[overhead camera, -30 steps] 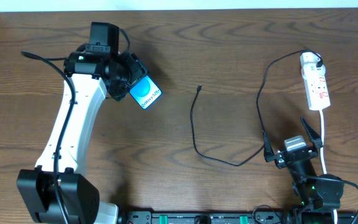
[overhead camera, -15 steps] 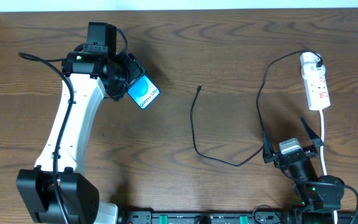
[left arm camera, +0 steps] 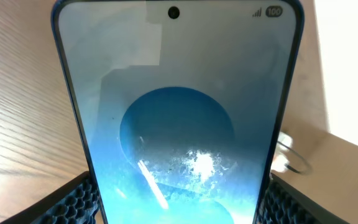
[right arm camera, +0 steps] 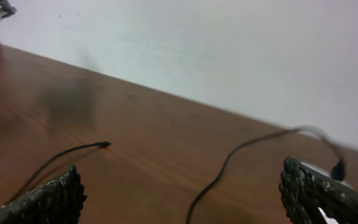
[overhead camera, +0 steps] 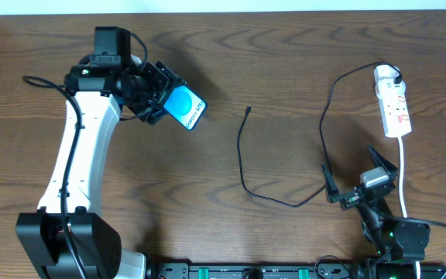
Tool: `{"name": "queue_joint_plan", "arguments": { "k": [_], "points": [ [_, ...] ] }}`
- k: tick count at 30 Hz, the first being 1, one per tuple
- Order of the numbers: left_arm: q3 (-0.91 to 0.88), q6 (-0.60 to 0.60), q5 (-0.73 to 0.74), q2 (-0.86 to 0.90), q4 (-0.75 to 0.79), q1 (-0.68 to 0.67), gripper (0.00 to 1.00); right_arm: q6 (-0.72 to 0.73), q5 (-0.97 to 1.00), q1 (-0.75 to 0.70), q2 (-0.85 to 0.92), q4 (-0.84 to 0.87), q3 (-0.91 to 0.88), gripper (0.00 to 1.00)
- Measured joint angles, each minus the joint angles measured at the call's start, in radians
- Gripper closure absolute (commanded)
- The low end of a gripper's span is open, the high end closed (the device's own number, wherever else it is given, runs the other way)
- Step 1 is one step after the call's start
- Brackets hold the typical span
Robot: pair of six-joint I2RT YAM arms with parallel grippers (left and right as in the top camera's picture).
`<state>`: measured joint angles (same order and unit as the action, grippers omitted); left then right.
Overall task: Plug charger to phone and switch on socket
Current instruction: 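Raise the right arm and move its gripper toward the cable's USB-C end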
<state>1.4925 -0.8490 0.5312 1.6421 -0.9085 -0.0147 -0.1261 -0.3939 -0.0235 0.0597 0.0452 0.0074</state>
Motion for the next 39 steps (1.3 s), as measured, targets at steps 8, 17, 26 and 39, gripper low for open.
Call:
{"name": "queue_joint_plan", "arguments": {
  "k": [8, 17, 26, 39],
  "points": [
    [-0.002, -0.107, 0.214, 0.000, 0.003, 0.034, 0.36, 0.199, -0.010, 0.000, 0.193, 0.021, 0.071, 0.01],
    [-0.002, -0.195, 0.413, 0.000, 0.019, 0.039, 0.36, 0.260, -0.103, 0.000, 0.627, 0.000, 0.321, 0.01],
    [-0.002, -0.260, 0.506, 0.000, 0.032, 0.053, 0.41, 0.294, -0.222, 0.000, 1.017, -0.220, 0.605, 0.01],
    [-0.002, -0.390, 0.521, 0.000, 0.033, 0.075, 0.41, 0.311, -0.376, 0.000, 1.164, -0.219, 0.689, 0.01]
  ]
}}
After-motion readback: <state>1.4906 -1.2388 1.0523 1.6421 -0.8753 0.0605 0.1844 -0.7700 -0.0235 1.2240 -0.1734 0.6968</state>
